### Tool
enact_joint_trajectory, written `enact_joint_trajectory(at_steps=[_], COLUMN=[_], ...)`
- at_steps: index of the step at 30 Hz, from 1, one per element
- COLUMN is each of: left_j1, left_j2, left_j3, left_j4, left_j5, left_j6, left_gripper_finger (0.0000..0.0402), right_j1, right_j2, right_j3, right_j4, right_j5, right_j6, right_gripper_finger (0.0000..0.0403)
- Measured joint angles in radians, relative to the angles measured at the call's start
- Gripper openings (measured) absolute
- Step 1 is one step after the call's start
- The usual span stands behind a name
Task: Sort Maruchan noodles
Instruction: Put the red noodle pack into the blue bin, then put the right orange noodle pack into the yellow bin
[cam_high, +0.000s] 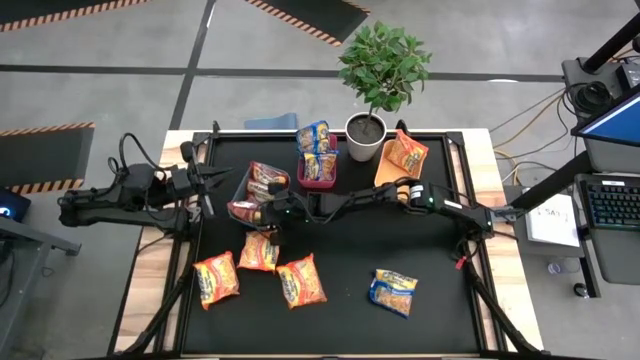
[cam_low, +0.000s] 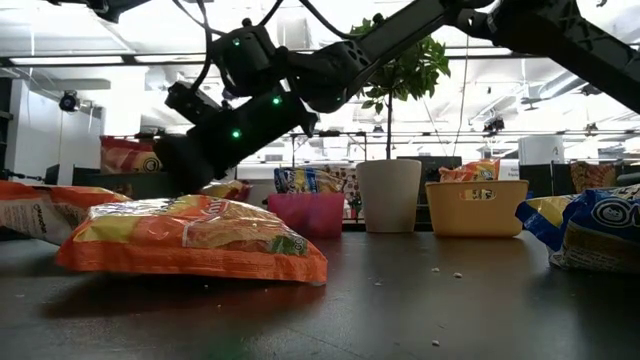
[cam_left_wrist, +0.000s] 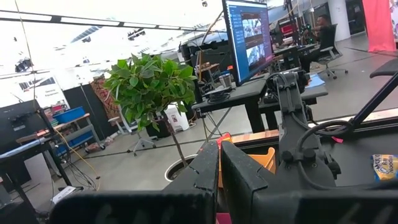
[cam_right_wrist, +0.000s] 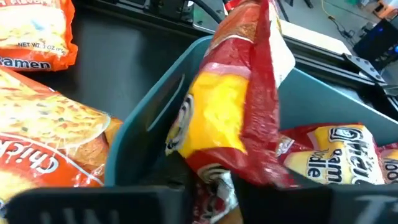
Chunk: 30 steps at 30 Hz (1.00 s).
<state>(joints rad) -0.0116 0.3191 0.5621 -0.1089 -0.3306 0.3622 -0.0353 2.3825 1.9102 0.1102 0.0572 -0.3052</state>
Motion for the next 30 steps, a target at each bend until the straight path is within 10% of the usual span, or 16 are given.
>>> enact_joint_trajectory(at_steps=[11,30], left_j1=[0.0,-0.001], left_j2=[0.001,0.135], left_j3=[-0.002,-0.032], left_j4=[0.001,-0.006], left_j5=[0.0,0.008], left_j6=[-0.001,-0.232], left_gripper_finger=[0.0,0.0], right_j1=[0.013,0.107], right_j2=[-0.086,-0.361], right_j3=[-0.001,-0.089], right_j4=[-0.073,-0.62], right_j5=[0.022,0.022], right_j6=[0.014,0.23], right_gripper_finger=[0.0204,0.021])
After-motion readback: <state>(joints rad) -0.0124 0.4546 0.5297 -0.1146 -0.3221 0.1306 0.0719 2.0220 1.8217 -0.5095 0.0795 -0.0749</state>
